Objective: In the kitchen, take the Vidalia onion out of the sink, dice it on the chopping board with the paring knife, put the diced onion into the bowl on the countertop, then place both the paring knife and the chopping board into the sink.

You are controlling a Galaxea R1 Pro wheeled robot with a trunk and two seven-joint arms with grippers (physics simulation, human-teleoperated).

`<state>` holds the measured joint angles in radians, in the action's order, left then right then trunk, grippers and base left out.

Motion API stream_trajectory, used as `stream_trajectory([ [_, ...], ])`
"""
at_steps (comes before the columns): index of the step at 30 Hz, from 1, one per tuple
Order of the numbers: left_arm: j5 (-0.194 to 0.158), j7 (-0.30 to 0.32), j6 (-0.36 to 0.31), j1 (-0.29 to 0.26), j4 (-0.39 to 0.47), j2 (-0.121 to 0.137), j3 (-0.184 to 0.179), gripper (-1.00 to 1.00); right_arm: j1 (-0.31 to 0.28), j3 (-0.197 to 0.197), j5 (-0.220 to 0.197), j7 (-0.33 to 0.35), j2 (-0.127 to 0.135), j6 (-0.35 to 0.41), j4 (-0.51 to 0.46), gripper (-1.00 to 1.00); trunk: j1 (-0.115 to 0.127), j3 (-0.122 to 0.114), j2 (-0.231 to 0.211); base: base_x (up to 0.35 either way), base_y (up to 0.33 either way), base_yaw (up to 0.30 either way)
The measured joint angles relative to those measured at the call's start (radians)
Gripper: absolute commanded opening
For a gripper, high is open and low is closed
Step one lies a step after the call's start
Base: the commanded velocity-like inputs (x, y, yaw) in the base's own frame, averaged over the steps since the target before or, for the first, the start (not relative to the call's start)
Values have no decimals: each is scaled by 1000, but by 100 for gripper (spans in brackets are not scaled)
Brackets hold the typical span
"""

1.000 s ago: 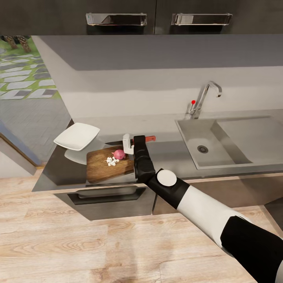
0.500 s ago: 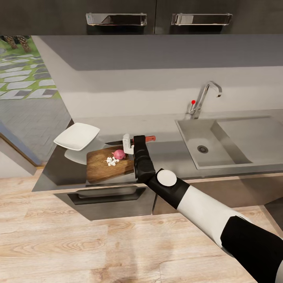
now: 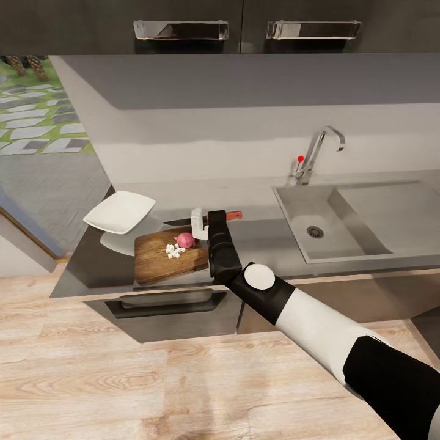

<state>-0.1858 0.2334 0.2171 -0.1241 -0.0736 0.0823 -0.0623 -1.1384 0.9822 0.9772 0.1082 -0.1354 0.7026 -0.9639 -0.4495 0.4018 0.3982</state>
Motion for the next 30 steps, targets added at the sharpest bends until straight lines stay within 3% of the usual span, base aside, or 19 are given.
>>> stream_trajectory([
  [6, -5, 6, 0, 0, 4, 34, 4, 100, 0, 0, 0, -2, 0, -1, 1, -100, 0, 0, 0, 0, 0, 0],
  [12, -40, 106, -9, 0, 17, 91, 21, 100, 0, 0, 1, -2, 0, -1, 2, -100, 0, 0, 0, 0, 0, 0],
  [16, -64, 124, -27, -1, 101, 110, 26, 100, 0, 0, 0, -3, 0, -1, 3, -100, 0, 0, 0, 0, 0, 0],
  [17, -66, 125, -51, -1, 131, 111, 26, 100, 0, 0, 0, -4, 0, -1, 3, -100, 0, 0, 0, 0, 0, 0],
  [18, -68, 126, -141, -1, 210, 113, 26, 100, 0, 0, 0, -10, 0, -1, 3, -100, 0, 0, 0, 0, 0, 0],
  [26, -61, 130, -584, -2, 692, 146, 21, 100, 0, 0, 0, -24, 0, -2, 5, -100, 0, 0, 0, 0, 0, 0],
  [30, -59, 129, -662, -1, 950, 148, 14, 100, 0, 0, 0, -24, 1, -2, 7, -100, 0, 0, 0, 0, 0, 0],
])
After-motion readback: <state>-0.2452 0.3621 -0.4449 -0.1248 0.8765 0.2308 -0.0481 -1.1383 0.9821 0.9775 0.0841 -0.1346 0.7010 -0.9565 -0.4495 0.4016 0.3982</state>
